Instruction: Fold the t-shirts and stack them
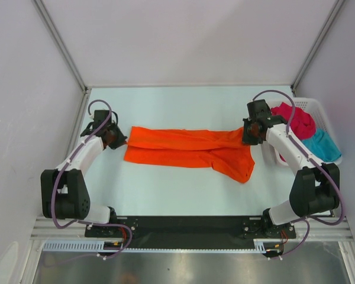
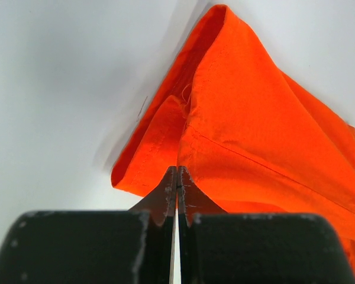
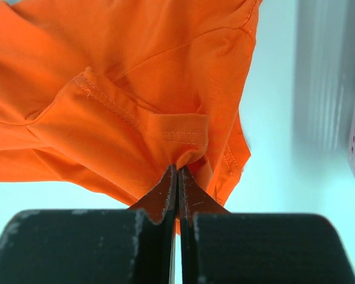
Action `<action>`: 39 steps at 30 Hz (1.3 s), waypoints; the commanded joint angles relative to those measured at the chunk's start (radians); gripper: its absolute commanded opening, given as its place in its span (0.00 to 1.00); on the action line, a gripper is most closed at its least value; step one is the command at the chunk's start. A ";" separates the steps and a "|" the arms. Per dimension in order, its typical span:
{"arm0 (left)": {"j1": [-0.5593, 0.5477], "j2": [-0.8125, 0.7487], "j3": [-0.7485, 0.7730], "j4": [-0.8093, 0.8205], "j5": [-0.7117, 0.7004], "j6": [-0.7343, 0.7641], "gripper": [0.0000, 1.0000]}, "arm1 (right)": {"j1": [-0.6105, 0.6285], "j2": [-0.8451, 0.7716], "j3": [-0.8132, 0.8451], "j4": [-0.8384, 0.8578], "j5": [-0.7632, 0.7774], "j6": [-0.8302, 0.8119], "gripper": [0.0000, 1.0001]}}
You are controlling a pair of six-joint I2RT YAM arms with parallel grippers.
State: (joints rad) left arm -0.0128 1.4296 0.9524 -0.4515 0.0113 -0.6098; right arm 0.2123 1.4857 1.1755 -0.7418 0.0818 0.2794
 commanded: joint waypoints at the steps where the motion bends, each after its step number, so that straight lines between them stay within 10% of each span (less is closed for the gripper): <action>1: 0.010 -0.058 -0.010 0.002 0.015 0.019 0.00 | 0.004 -0.050 -0.013 -0.027 0.035 0.011 0.00; 6: 0.010 -0.075 -0.015 -0.001 0.032 0.021 0.00 | 0.004 -0.053 -0.016 -0.044 0.032 0.009 0.31; 12: 0.048 -0.089 -0.011 -0.015 0.049 0.028 0.16 | 0.004 -0.065 -0.019 -0.047 0.019 0.007 0.41; 21: 0.053 -0.083 0.034 -0.035 0.056 0.042 0.55 | 0.002 -0.022 0.052 -0.033 -0.004 0.007 0.44; 39: 0.053 0.011 0.072 -0.003 0.101 0.035 0.57 | 0.105 0.377 0.326 0.016 -0.073 -0.006 0.43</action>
State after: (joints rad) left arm 0.0353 1.4303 0.9878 -0.4805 0.0940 -0.5831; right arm 0.2790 1.8221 1.4487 -0.7418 0.0269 0.2790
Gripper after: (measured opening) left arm 0.569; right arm 0.435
